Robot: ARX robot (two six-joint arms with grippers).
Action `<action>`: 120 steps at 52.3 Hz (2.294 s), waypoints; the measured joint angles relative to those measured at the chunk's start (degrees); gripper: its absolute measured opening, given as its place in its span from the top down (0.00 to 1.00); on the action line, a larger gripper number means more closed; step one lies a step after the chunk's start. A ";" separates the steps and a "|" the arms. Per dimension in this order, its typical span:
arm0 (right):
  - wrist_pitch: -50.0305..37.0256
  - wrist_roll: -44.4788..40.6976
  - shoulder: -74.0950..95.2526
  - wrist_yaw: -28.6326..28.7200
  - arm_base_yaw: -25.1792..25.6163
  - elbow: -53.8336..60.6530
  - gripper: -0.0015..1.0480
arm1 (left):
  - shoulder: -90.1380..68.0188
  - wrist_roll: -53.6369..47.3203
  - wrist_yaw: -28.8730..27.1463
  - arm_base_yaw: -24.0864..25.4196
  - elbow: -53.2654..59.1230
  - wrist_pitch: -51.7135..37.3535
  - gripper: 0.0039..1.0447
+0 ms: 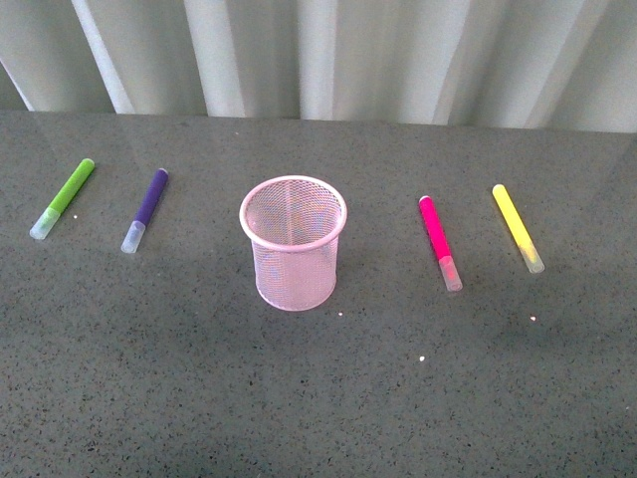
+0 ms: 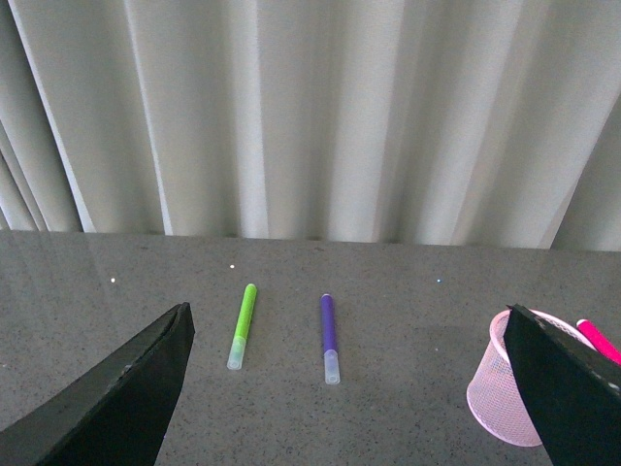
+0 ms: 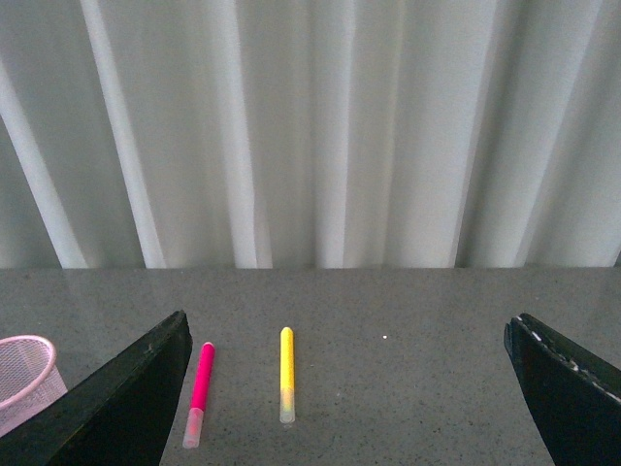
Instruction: Insert purple and pink pens into pink cup
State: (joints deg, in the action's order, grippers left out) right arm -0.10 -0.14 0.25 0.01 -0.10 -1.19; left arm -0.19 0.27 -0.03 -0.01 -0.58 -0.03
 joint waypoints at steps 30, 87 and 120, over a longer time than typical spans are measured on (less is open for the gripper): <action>0.00 0.00 0.00 0.00 0.00 0.00 0.07 | 0.00 0.00 0.00 0.00 0.00 0.00 0.06; 0.00 0.00 0.00 0.00 0.00 0.00 0.07 | -66.90 13.00 -1.29 -4.28 -37.64 -11.89 0.06; 0.00 0.00 0.00 0.00 0.00 0.00 0.07 | -110.33 -2.93 -2.34 -7.58 -64.65 0.04 0.06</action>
State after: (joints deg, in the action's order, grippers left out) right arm -0.10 -0.14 0.25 0.01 -0.10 -1.19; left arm -110.52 -2.66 -2.37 -7.60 -65.23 0.01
